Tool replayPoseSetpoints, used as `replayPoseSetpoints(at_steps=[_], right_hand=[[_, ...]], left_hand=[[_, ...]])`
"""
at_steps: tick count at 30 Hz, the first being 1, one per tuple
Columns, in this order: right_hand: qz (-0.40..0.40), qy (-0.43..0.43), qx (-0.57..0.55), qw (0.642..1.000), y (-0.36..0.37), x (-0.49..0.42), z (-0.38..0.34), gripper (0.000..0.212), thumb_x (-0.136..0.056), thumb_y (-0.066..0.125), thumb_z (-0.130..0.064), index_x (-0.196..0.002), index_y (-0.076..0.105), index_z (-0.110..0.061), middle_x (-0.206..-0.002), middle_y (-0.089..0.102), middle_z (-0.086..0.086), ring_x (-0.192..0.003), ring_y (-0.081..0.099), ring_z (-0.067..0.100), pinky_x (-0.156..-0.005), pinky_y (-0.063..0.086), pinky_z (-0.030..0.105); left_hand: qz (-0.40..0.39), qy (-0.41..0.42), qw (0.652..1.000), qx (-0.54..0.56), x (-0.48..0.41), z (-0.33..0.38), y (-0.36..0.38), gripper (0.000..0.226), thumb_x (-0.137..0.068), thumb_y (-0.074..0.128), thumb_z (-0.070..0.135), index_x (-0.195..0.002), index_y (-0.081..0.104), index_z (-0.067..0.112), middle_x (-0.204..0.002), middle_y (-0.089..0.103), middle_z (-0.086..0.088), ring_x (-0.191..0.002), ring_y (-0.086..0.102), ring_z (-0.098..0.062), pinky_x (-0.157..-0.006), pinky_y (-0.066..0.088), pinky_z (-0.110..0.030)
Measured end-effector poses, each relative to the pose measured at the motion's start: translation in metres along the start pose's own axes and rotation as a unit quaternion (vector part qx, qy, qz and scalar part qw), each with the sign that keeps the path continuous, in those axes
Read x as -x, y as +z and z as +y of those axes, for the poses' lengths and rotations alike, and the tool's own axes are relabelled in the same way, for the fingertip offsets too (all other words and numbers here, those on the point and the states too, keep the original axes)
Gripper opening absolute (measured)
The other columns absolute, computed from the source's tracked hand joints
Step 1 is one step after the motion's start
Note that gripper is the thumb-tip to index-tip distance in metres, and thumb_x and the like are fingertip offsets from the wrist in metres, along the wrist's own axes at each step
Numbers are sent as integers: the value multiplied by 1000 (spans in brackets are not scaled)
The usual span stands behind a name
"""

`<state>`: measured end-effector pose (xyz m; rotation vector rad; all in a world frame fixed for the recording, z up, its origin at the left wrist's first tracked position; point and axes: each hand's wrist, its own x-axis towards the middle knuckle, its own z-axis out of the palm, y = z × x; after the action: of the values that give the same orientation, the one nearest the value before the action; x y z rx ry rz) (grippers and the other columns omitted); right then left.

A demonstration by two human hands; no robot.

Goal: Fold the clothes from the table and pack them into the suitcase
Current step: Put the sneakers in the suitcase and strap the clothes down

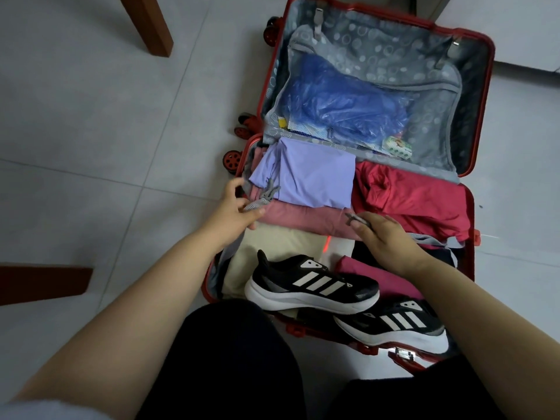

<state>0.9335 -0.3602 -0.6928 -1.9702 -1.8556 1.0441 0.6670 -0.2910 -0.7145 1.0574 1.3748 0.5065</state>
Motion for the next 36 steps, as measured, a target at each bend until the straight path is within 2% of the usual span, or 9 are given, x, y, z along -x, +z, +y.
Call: replayPoseSetpoints(at_steps=[2, 6, 11, 13, 17, 19, 23, 29, 36], right_hand=[[12, 0, -17, 1000, -4, 0, 0, 40, -92, 36, -44, -108, 61, -17, -80, 54, -20, -83, 51, 7, -103, 34, 52], [40, -2, -60, 997, -13, 0, 1, 21, -89, 34, -47, -85, 51, -35, -74, 54, -15, -72, 50, 2, -90, 34, 40], [40, -13, -89, 995, -21, 8, -2, 38, -90, 33, -49, -108, 58, -26, -97, 57, -15, -100, 54, 7, -101, 36, 38], [26, -5, -133, 991, -23, 8, -2, 39, -97, 35, -37, -122, 56, -15, -108, 59, -4, -110, 52, 12, -103, 35, 29], [10, 35, -177, 984, -18, 5, 0, 26, -98, 45, -9, -122, 55, -13, -104, 54, 3, -87, 51, 7, -74, 38, 6], [1, 64, -225, 972, -11, 4, -1, 19, -93, 55, -9, -111, 60, -15, -95, 61, 11, -75, 52, 12, -66, 41, 16], [23, 107, -290, 951, -2, 1, 5, 18, -82, 71, -10, -98, 67, -18, -102, 64, 28, -78, 56, 19, -81, 51, 37], [50, 147, -353, 923, 6, -6, 12, 23, -87, 63, 0, -109, 65, 0, -81, 66, 4, -58, 61, -6, -63, 48, 7], [35, 154, -403, 901, 11, -13, 14, 23, -84, 63, 8, -105, 65, 2, -59, 62, -14, -56, 61, -3, -65, 51, 10]], left_hand=[[6, 15, 998, -62, -4, 5, 5, 55, -89, 61, 6, -134, 34, 21, -89, 58, -6, -58, 48, -9, -47, 43, -12], [89, 90, 965, -232, -15, 12, -2, 12, -86, 65, 14, -85, 62, 3, -66, 55, -5, -63, 47, -19, -56, 37, -27], [274, 211, 899, -270, -6, 12, -12, 17, -79, 71, 13, -93, 74, 4, -109, 60, -16, -106, 50, -32, -90, 33, -24], [200, 283, 888, -302, -2, 7, 0, 18, -77, 65, 9, -92, 75, 7, -109, 66, -13, -108, 52, -28, -94, 28, -22], [26, 289, 872, -394, -13, 6, 28, 33, -73, 55, 9, -100, 73, 5, -99, 72, -13, -97, 67, -26, -107, 21, -37], [-21, 300, 838, -455, -22, 4, 38, 33, -74, 57, 8, -103, 72, 7, -94, 73, -11, -90, 68, -26, -108, 23, -39], [-60, 296, 808, -505, -34, -8, 62, 43, -73, 52, 10, -113, 67, 6, -90, 65, -16, -87, 60, -38, -89, 43, -45], [-42, 231, 783, -576, -30, -16, 85, 71, -78, 11, 42, -128, 46, 6, -118, 48, -14, -110, 44, -33, -94, 17, -33], [-132, 216, 816, -521, -38, -7, 83, 42, -95, 50, 13, -136, 43, 7, -129, 45, -15, -125, 33, -30, -106, 15, -26]])
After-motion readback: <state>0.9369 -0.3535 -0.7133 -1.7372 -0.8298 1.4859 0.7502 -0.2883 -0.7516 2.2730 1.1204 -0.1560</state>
